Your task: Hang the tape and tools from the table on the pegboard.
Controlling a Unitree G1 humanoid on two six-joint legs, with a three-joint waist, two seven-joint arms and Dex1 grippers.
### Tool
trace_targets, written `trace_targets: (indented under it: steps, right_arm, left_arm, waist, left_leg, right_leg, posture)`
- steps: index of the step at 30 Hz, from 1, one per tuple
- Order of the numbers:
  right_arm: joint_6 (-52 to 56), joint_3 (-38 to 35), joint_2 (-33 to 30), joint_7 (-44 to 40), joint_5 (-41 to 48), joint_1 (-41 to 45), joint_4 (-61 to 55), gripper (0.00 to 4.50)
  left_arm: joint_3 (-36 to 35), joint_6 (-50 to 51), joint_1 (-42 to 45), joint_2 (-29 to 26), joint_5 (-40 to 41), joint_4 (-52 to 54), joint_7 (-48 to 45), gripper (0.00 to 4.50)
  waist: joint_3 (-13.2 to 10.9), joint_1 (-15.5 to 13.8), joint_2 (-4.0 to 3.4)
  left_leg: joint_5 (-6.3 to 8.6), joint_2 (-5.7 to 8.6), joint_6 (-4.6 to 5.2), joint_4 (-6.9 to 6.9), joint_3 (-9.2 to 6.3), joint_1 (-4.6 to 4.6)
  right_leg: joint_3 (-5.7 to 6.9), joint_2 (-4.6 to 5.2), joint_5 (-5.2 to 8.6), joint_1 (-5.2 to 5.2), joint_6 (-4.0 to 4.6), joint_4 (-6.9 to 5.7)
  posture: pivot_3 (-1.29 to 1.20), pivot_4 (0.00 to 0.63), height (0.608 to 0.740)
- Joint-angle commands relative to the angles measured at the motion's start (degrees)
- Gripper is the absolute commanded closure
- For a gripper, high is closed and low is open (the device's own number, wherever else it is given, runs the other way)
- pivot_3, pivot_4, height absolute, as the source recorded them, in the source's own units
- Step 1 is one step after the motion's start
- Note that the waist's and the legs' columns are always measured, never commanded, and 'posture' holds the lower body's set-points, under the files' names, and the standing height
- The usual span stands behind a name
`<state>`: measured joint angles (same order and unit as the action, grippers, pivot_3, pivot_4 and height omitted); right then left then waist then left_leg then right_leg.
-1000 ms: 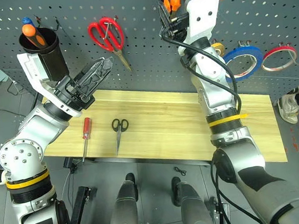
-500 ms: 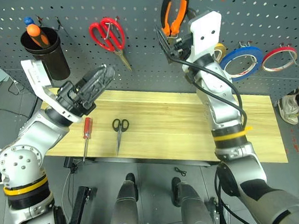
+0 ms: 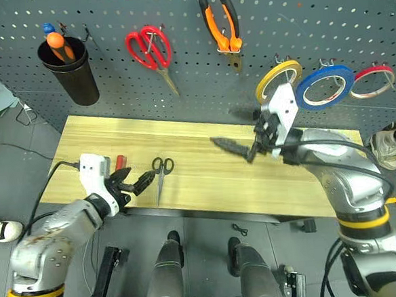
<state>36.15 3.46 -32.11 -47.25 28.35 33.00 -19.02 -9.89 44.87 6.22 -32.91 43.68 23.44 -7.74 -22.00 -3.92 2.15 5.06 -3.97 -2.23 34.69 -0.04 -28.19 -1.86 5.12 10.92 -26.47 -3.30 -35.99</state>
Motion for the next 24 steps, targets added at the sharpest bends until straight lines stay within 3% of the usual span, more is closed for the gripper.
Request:
trace_targets:
  steps: [1,9,24]
  right_arm:
    - [-1.29,0.17,-1.48,-4.44,1.62,-0.10,-1.07,0.02]
    - [-6.65,3.19,-2.66,-10.62,-2.53,1.52,4.75,0.02]
    - [-2.67,0.12,-4.36,-7.80,-1.03,0.60,0.90,0.02]
  left_arm:
    - [3.61,-0.40,0.11,3.33,-6.02,0.47,4.37,0.00]
    - [9.72,0.67,4.42,11.93,-16.51,-6.08,9.35,0.00]
    - [11.18,2.23,8.20,15.58,-25.23,-13.43,6.30,0.00]
  waist:
    - [0.00,0.04,0.00]
    - [-0.03,0.16,0.02]
    - [-0.12,1.06,0.05]
  left_leg:
    - [0.00,0.00,0.00,0.01,0.00,0.00]
    - [-0.01,0.00,0.03,0.08,-0.01,0.01]
    - [0.01,0.00,0.06,0.06,-0.02,0.00]
  right_leg:
    - [0.00,0.00,0.11,0.00,-0.06,0.02]
    - [-0.04,-0.01,0.30,0.00,-0.02,-0.06]
    - [-0.04,0.02,0.43,-0.02,0.08,-0.08]
  posture:
    - [0.14,0.384,0.740]
    - [0.09,0.435,0.740]
    - [0.02,0.465,0.740]
